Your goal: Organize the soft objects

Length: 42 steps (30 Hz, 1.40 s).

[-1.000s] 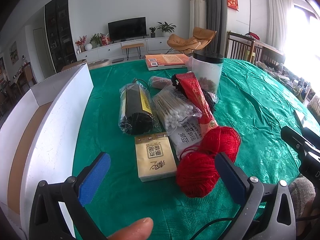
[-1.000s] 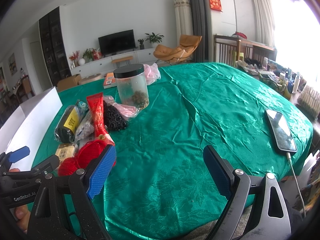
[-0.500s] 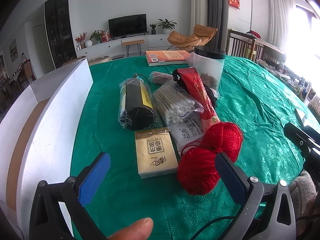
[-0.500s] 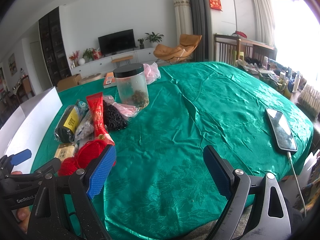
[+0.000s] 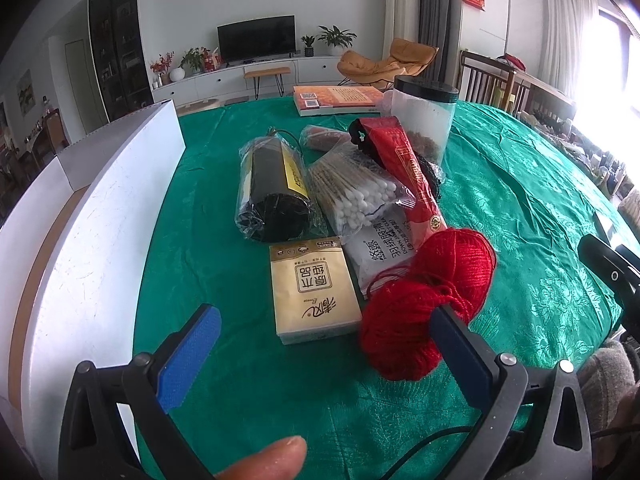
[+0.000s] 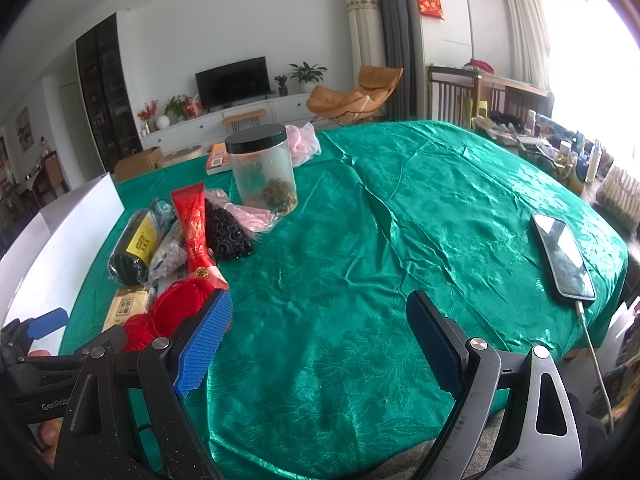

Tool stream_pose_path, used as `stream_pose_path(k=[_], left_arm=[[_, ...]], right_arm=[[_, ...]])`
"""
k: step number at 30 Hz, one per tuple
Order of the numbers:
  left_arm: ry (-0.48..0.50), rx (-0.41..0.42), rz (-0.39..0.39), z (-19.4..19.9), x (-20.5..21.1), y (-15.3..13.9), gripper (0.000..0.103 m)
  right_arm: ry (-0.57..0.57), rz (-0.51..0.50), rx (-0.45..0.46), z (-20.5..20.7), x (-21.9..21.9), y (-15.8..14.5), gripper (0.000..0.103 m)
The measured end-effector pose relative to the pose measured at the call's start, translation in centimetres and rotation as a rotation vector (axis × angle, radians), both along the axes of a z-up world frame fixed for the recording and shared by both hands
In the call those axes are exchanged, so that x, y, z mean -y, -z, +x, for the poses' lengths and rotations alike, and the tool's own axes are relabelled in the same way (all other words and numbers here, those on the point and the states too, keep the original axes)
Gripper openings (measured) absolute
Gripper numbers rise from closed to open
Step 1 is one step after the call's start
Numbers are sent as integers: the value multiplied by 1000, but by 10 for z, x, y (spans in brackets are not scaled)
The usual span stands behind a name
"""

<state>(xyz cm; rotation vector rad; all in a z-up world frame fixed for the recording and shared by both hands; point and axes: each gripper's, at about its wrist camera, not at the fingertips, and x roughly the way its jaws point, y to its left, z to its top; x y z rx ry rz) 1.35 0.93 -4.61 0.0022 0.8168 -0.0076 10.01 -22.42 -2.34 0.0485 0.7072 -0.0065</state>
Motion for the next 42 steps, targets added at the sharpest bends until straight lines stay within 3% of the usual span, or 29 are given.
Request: stream_pose_path(k=[9,42], left_arm=[[-7,-21,-33,3,-6,5,103],[-6,-15,-41,5,-7,-1,103]], right_arm=[[0,2,-2,1,0,0,91],[1,7,-6,1,0,0,91]])
